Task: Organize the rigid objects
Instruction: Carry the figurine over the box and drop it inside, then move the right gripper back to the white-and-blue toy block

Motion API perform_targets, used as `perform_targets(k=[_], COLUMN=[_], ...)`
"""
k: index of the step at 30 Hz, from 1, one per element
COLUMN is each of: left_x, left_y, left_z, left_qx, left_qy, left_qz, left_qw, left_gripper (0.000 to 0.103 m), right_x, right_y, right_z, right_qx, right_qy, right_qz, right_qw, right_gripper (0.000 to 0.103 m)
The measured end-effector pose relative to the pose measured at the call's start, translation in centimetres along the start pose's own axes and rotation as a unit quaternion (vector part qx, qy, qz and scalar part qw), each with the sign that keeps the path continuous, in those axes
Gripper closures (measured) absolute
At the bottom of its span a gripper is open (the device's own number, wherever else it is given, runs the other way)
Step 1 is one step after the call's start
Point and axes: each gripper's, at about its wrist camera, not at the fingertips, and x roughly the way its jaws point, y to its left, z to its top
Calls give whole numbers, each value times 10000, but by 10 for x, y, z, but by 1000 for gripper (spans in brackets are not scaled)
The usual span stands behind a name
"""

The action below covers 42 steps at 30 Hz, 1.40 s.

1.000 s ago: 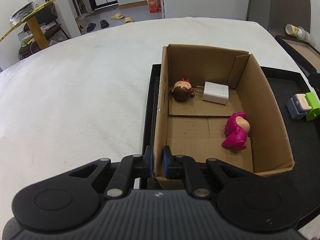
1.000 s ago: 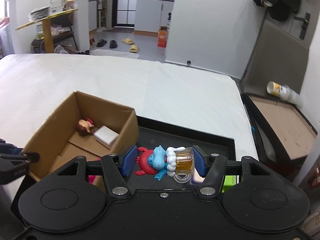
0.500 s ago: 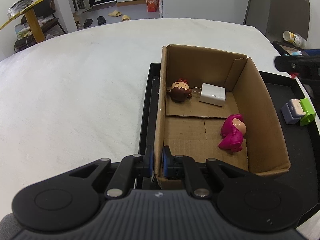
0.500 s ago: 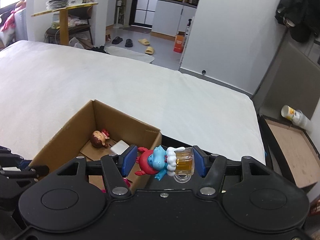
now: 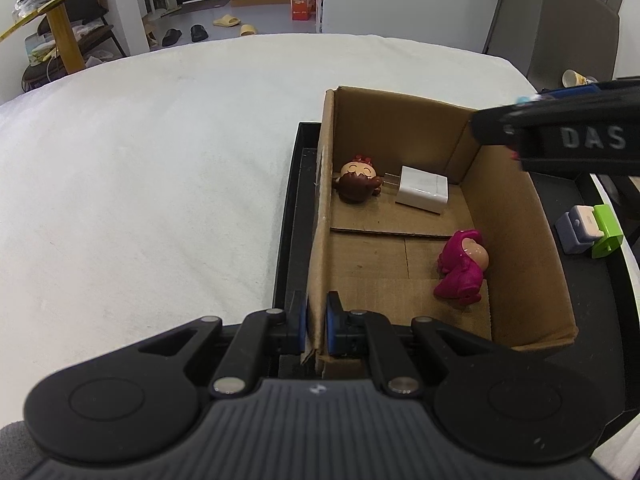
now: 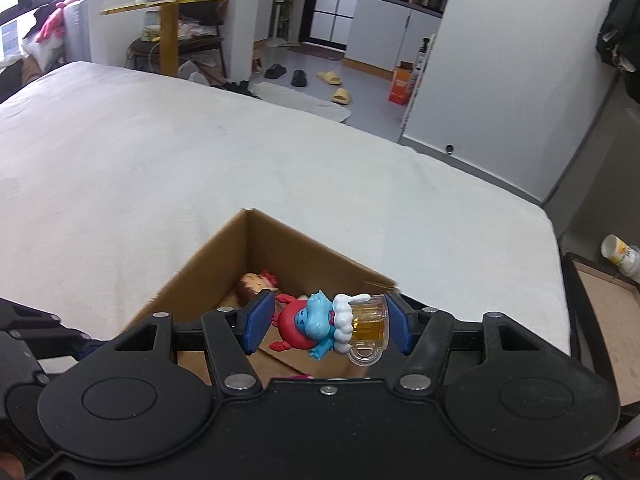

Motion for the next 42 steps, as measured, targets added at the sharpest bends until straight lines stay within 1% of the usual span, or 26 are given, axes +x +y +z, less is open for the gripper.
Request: perform_targets(k=[9,11,13,20,28,31,33,42], left_x=[1,0,0,0,0,0,1,1], left_y=[2,3,2,2,-1,-1,-1,-5], left_z=[0,-1,0,-1,0,0,0,0], left_qx=[-30,-31,-30,-23,9,4,-4,43], left_qy=[3,2,5,4,-12,1,3,7], left_qz=[-34,-44,-45,-23,16,32,43,119], left_qw=[10000,10000,10000,10000,10000,10000,10000,9999], left_gripper=[94,94,94,94,94,95,95,95], right_x=[10,8,6,-5,-18,-25,-29,-42], right_y=[10,7,6,-5,-18,-26,-32,-60], right_z=[19,22,24,16,-7,-15,-22,-49], right_qx=[251,411,439,535,660,746,811,1109], right_qy=[50,-21,-55,-47,59,97,141,325], right_qz=[367,540,582,552,413,384,347,179], right_qw=[9990,9977,9973,9970,9969,9964,9960,9931], right_gripper=[43,42,41,41,39,35,31,28])
